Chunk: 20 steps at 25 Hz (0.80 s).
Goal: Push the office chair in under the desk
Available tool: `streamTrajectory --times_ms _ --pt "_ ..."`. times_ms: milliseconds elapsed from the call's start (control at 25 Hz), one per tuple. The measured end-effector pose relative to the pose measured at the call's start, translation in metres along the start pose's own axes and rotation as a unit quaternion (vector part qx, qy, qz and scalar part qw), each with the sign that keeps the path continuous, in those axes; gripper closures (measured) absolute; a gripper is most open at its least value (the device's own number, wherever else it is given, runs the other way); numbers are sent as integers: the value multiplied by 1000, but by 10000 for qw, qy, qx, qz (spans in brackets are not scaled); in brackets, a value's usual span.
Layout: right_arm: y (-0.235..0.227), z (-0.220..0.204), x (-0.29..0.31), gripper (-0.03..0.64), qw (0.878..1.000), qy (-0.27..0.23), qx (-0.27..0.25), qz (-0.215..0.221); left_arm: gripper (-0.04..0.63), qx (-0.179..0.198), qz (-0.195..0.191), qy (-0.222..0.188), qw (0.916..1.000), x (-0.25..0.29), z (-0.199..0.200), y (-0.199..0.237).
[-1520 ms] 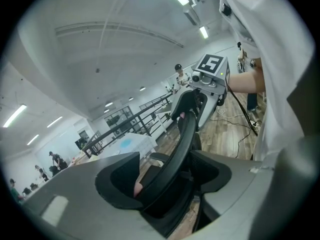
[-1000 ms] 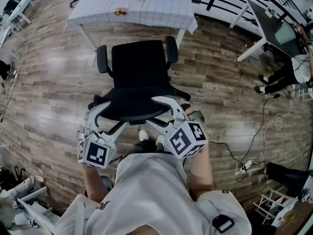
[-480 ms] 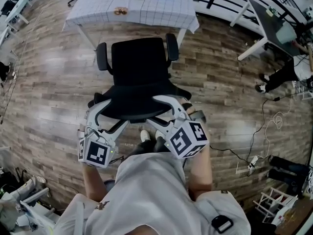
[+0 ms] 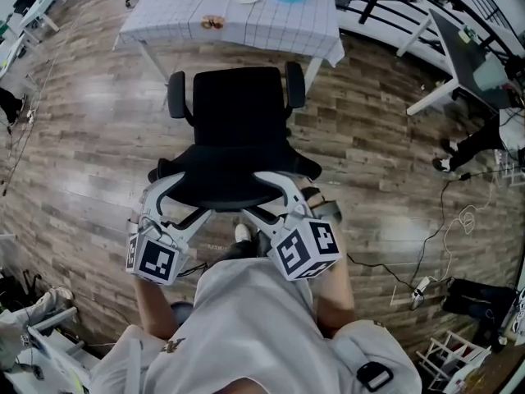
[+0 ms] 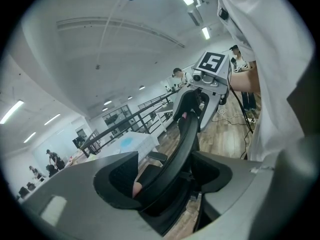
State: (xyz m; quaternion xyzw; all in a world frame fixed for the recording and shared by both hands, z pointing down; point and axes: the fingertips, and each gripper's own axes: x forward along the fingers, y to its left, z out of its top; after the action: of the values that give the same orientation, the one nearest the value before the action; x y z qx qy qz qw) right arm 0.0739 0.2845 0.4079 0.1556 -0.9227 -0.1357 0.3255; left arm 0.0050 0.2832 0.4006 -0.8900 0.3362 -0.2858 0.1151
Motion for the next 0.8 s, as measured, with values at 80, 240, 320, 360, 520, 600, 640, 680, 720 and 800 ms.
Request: streamTrajectory --times_ms 80,240,320,360,520,600,640,680,720,800 --pt "-3 0 2 341 10000 15 12 0 265 -4 -12 8 10000 2 -1 3" --pt "-11 2 6 341 10000 26 46 31 265 -23 -43 9 10000 6 -1 11" --pt "-12 2 7 341 10000 17 50 73 264 -65 -72 38 9999 6 -1 13" --pt "-13 3 8 341 10000 15 48 79 264 -76 -72 50 9999 6 -2 14" --pt "-17 4 10 339 10000 7 59 54 261 -70 -11 -9 10000 8 -1 18" --pt "-17 4 11 339 10000 -1 69 71 259 -87 -27 -7 10000 8 -1 20" --pt "-17 4 12 339 9999 0 70 84 259 -97 -39 5 9999 8 -2 21" --pt "-17 5 13 339 9999 3 67 94 259 -101 -45 12 9999 7 -3 21" --pt "-18 6 14 339 9999 6 63 101 259 -99 -43 9 9999 6 -3 23" --pt "-19 8 16 339 9999 10 72 120 259 -107 -43 8 9999 6 -4 25"
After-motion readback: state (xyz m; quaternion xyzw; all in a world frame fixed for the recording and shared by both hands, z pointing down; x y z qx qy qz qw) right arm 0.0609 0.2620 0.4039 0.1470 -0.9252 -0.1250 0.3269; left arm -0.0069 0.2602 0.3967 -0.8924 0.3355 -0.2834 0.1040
